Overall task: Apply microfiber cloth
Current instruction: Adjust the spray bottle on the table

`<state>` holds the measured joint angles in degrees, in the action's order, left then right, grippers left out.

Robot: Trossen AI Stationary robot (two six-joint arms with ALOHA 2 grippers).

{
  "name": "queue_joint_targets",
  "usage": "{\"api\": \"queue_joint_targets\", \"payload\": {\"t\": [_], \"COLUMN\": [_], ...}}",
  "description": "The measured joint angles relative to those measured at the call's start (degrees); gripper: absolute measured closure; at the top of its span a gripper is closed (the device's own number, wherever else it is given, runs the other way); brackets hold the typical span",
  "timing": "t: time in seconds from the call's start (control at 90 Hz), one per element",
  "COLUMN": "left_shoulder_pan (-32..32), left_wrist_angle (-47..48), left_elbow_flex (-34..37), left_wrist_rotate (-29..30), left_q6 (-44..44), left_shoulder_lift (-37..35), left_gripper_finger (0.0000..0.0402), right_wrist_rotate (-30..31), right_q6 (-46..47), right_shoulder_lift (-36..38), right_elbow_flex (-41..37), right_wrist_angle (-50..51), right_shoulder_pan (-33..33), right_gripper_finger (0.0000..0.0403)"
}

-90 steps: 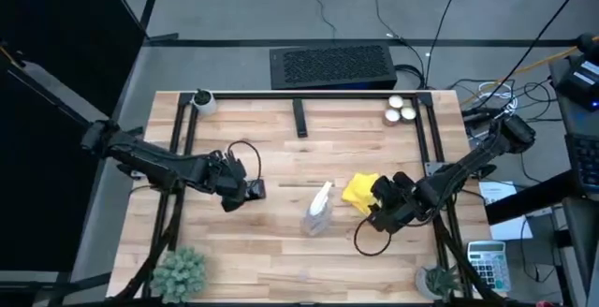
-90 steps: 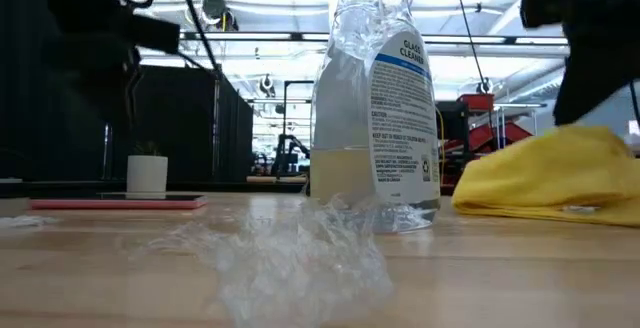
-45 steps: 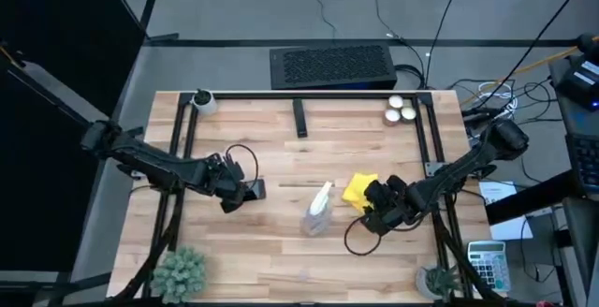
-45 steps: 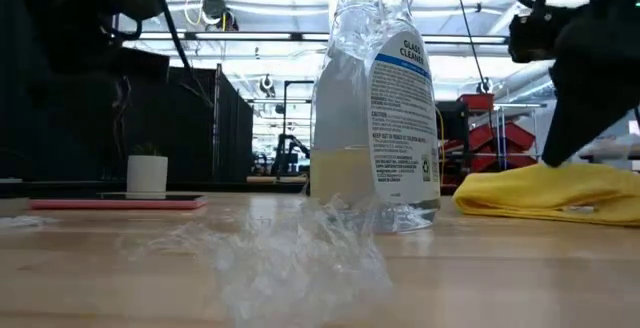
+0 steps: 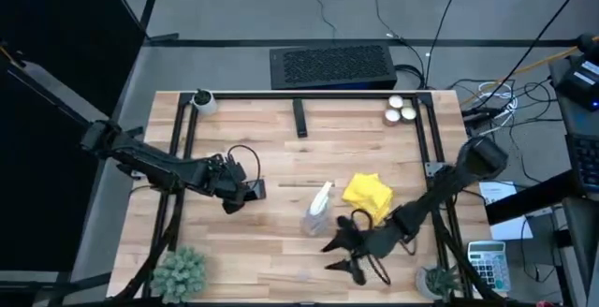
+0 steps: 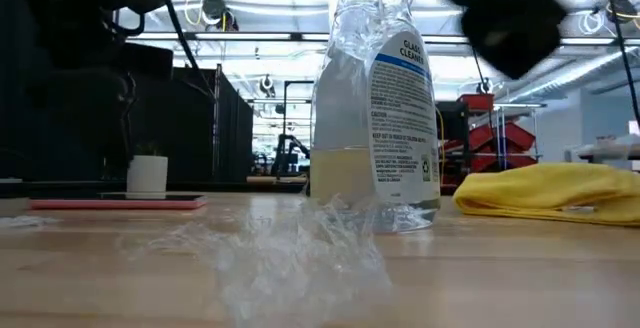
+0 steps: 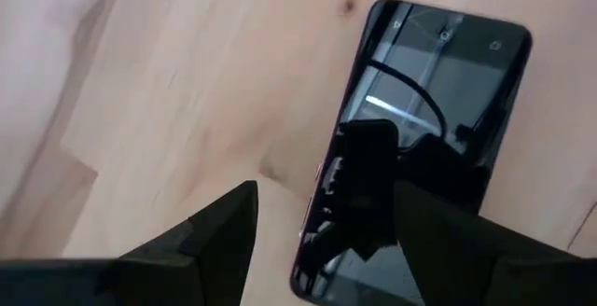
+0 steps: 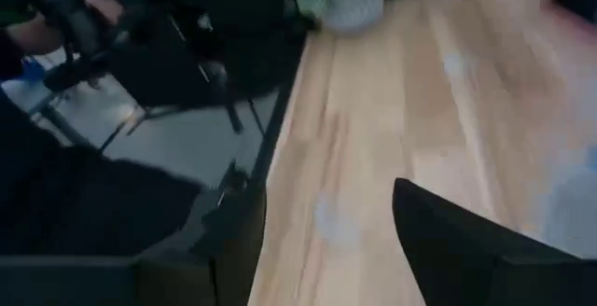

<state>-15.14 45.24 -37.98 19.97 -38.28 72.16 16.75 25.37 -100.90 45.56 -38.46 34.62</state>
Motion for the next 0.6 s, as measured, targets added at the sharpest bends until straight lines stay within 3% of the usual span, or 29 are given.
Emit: {"api": "queue_joint_targets", "payload": {"t": [0.1,0.344,0.6], "left_shoulder_pan": [0.00,0.00,0.00], "left_wrist_angle": [-0.03,-0.85,-2.45], "left_elbow_flex": [0.00,-0.01,-0.02], "left_wrist_rotate": [0.04,0.04,0.04], "left_q6": [-0.40,-0.44,-0.44], "left_shoulder_lift": [0.00,0.00,0.00], "left_gripper_finger": [0.0175,0.0175,0.0175], "right_wrist_rotate": [2.52,13.33,22.69], "right_q6": [-2.56,-4.86,-7.96], "right_shoulder_lift": [-2.37,-0.83,-0.77], "right_elbow_flex": [0.00,-0.02,-0.07], "right_wrist_angle": [-2.74,11.03,17.60], "right_shoulder_pan": [-3.49,-11.36,-19.98], "right_gripper_finger": [0.0190,0.0190,0.0190]}}
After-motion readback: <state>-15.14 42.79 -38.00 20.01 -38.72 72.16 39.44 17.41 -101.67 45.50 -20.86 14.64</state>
